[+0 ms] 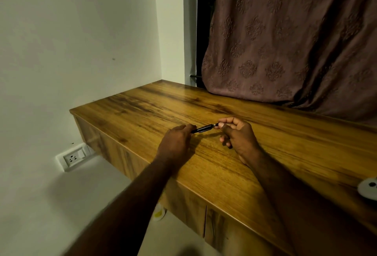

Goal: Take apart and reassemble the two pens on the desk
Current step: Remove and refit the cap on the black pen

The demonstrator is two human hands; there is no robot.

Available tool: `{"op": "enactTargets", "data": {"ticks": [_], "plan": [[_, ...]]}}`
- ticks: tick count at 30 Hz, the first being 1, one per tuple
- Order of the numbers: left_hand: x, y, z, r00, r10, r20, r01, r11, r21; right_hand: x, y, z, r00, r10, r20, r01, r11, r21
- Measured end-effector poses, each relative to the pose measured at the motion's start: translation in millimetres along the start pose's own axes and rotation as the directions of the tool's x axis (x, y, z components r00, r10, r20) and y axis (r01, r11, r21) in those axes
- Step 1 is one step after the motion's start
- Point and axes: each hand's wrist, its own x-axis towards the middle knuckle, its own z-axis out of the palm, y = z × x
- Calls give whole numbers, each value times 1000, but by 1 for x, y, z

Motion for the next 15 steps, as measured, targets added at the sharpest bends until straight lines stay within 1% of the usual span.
{"op": "enactTargets", "data": {"ticks": [2, 7, 10, 15], "plan": [[0, 1, -1, 1000, 0, -3, 0, 1000, -7, 0, -1, -1, 1000, -8, -18, 8, 1000, 10], [2, 1, -1, 1000, -10, 20, 10, 1000, -2, -1, 0, 2, 1000, -9, 17, 9, 1000, -26], [1, 0, 0, 999, -15, 38, 15, 1000, -13, -1, 1, 4, 1000, -18, 16, 18, 999, -38], [0, -1, 3, 1000, -11, 29, 11, 1000, -14, -2, 1, 4, 1000, -23, 14, 24, 998, -54]]}}
